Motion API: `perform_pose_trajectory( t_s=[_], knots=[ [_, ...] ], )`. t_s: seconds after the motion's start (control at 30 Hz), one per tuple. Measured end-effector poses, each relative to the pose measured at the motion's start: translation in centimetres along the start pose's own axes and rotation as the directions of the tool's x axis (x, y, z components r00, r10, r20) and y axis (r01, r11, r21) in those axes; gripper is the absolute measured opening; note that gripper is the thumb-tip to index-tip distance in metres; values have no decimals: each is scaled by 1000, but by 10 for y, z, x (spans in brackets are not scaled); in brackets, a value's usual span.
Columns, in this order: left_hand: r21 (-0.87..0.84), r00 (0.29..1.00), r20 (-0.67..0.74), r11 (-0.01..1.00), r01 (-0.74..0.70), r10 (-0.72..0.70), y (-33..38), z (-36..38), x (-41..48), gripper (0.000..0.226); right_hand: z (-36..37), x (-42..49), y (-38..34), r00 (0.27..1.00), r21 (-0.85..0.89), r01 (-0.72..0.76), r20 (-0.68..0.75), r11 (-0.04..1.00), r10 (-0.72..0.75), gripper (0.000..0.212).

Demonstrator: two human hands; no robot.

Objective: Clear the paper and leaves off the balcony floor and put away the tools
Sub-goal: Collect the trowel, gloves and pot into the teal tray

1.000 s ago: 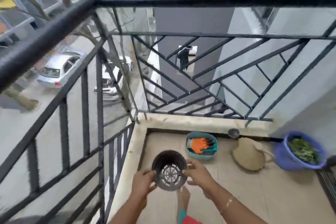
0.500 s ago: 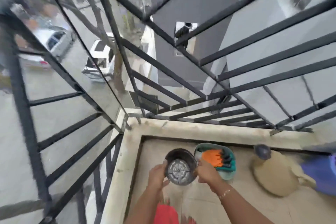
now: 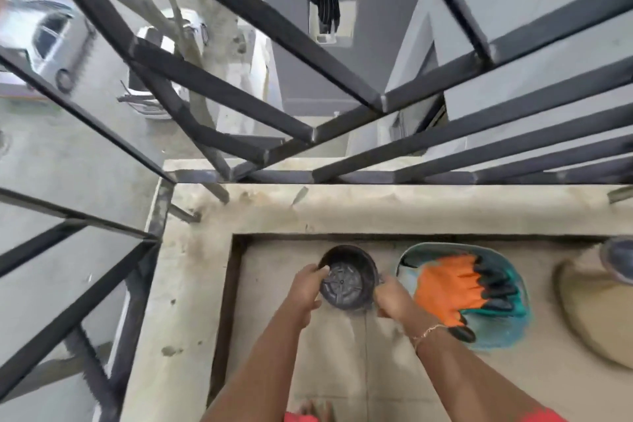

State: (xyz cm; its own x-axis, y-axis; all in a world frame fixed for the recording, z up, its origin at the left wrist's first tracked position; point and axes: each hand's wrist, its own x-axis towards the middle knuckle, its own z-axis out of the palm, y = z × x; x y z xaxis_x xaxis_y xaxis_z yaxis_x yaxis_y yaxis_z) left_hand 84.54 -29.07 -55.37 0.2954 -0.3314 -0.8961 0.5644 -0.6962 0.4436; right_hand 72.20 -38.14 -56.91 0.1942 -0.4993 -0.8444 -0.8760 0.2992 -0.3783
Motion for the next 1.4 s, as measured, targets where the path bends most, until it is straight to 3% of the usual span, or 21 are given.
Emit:
perform_pose_trajectory(
  t_s=[0.13,0.23,0.3,0.4,0.53,0.63,0.73,0.93,1.17,1.23,1.33,1.4],
  knots=[
    [5,1000,11,1000,20,-20,-6,0,5,48,0,-7,5,998,-47,23,63,999,-20,29],
    [209,997,-56,977,-40,53,2,-4,-36,60,-22,-54,-9,995,-110,97,43,989,-93,35],
    [421,985,-73,900,-112,156,11,-9,-82,61,-44,-97,-22,987,-247,160,18,956,-161,34],
    [700,958,-22,689,-190,287,28,-19,-163,59,-75,-170,-43,968,-401,226,-8,888,-250,34],
    [864,922,49,446,-232,384,59,-32,-281,61,-114,-284,-77,949,-593,277,48,756,-311,41],
    [856,915,59,451,-251,398,83,-35,-365,62,-142,-363,-100,938,-631,282,25,723,-345,45],
    [879,882,91,379,-290,462,93,-33,-431,67,-167,-420,-113,882,-756,334,40,562,-470,41],
    [904,824,-19,362,-228,566,74,-32,-511,65,-195,-489,-110,753,-840,434,138,327,-643,57],
    [922,727,-261,387,-6,635,-9,-19,-596,80,-198,-534,-64,552,-825,554,463,-109,-693,54],
    [882,710,-359,468,47,606,-53,-1,-622,75,-195,-549,-39,498,-782,586,555,-214,-666,53],
    [759,692,-528,638,126,492,-131,31,-656,72,-185,-577,2,434,-672,644,714,-365,-550,71],
    [653,686,-617,736,176,384,-178,53,-684,73,-176,-598,24,402,-604,658,786,-449,-469,59]
  ],
)
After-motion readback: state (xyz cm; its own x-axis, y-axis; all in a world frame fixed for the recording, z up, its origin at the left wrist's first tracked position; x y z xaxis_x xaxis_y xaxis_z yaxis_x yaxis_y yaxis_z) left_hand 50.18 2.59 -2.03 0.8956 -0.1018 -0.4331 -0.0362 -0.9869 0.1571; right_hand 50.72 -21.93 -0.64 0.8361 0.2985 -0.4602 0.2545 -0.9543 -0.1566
